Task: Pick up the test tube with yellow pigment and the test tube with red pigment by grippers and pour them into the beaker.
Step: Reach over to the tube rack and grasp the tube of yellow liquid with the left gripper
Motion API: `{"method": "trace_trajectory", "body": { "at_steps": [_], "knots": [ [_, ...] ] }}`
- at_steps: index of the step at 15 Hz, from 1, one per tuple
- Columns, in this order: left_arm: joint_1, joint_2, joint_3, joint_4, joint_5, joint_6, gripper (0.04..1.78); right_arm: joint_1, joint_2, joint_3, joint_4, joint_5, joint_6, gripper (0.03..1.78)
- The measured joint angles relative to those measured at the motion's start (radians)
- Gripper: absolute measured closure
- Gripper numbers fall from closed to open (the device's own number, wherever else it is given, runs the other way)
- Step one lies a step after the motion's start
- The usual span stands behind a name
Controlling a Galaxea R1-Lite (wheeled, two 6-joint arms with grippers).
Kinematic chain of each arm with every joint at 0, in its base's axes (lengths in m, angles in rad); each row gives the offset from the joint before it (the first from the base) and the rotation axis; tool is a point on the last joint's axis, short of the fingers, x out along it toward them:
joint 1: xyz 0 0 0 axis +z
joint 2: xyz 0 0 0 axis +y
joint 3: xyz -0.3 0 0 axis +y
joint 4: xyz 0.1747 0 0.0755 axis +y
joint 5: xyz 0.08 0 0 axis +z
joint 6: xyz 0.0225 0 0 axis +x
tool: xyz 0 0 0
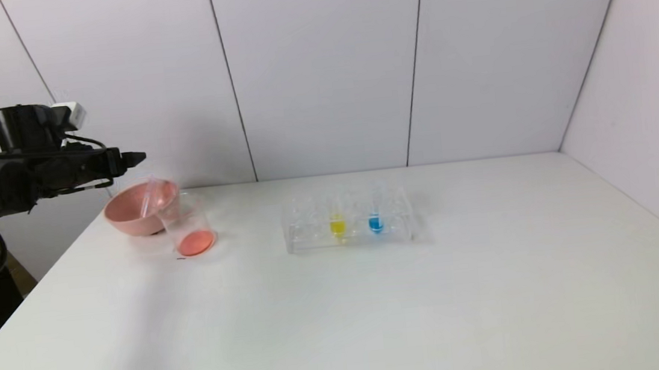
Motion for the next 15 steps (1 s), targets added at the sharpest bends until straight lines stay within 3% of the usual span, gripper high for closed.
{"method": "trace_trajectory", "body": {
  "at_steps": [8,15],
  "knots": [
    [-0.135,-0.417,0.354,0.000,0.000,-0.086,0.05,0.000,0.000,0.000,0.000,0.000,0.000,1.70],
    [-0.411,-0.781,0.710,0.000,0.018,-0.143,0.05,0.000,0.000,0.000,0.000,0.000,0.000,1.70]
  ]
}}
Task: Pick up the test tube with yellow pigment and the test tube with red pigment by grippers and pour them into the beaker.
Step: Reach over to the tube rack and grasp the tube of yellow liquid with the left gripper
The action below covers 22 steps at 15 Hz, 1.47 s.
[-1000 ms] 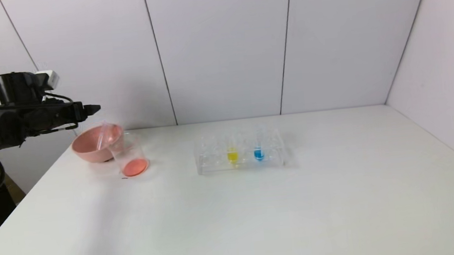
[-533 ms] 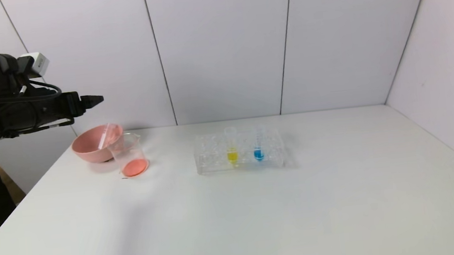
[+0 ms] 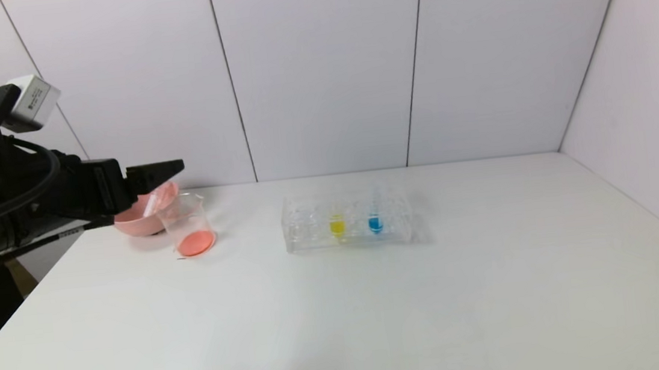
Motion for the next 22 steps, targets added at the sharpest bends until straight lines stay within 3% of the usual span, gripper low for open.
{"method": "trace_trajectory", "body": {
  "at_steps": [5,11,17,22],
  "knots": [
    [-0.203,-0.092,0.182,-0.109,0.117,0.000,0.05,0.000,0.000,0.000,0.000,0.000,0.000,1.70],
    [-0.399,0.103,0.233,-0.429,0.326,0.005,0.05,0.000,0.000,0.000,0.000,0.000,0.000,1.70],
    [-0.475,0.454,0.198,-0.817,0.355,0.011,0.05,0.000,0.000,0.000,0.000,0.000,0.000,1.70],
    [-0.502,0.711,0.093,-1.019,0.429,0.043,0.05,0.000,0.000,0.000,0.000,0.000,0.000,1.70]
  ]
}}
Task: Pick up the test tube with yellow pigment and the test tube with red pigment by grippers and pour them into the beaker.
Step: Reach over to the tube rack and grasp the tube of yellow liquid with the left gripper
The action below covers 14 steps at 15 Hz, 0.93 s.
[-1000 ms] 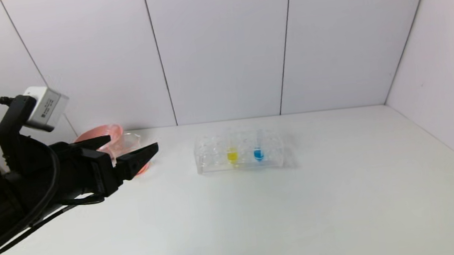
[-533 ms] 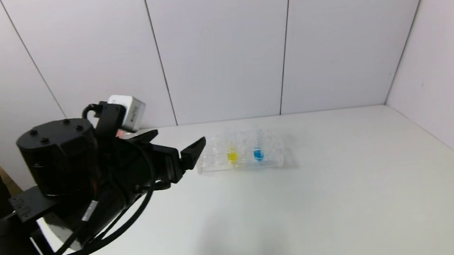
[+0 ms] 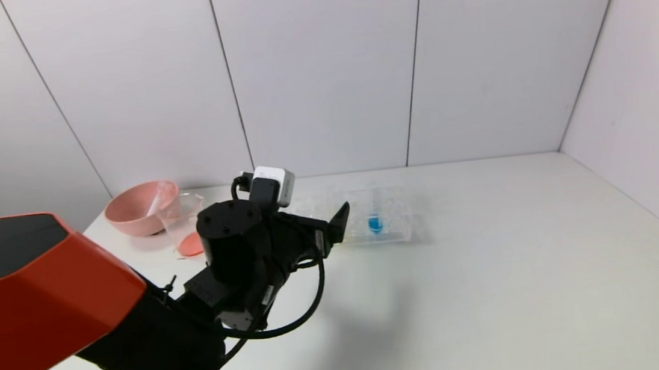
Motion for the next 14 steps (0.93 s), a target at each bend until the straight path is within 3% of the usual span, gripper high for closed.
{"method": "trace_trajectory", "body": {
  "at_steps": [5,14],
  "knots": [
    [-0.027,0.160,-0.137,-0.042,0.112,0.015,0.05,0.000,0.000,0.000,0.000,0.000,0.000,1.70],
    [-0.020,0.251,-0.263,0.026,0.147,0.015,0.05,0.000,0.000,0.000,0.000,0.000,0.000,1.70]
  ]
}}
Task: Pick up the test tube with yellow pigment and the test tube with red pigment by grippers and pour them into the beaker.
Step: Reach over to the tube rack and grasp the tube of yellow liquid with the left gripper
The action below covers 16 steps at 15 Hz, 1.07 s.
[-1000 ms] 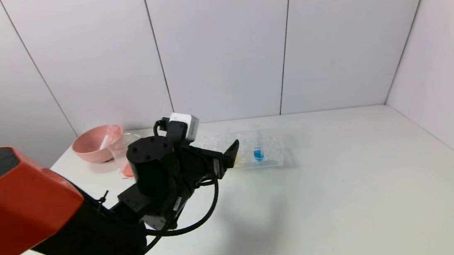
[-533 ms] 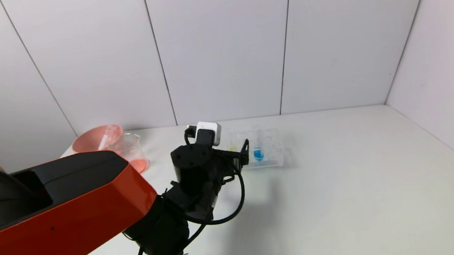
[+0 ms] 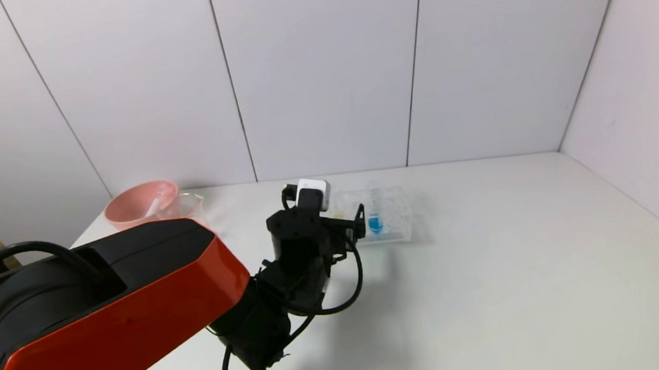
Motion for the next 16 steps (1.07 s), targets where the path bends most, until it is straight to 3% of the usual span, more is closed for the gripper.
{"method": "trace_trajectory", "body": {
  "at_steps": [16],
  "knots": [
    [0.036,0.028,-0.079,0.050,-0.007,-0.007,0.05,0.000,0.000,0.000,0.000,0.000,0.000,1.70]
  ]
}}
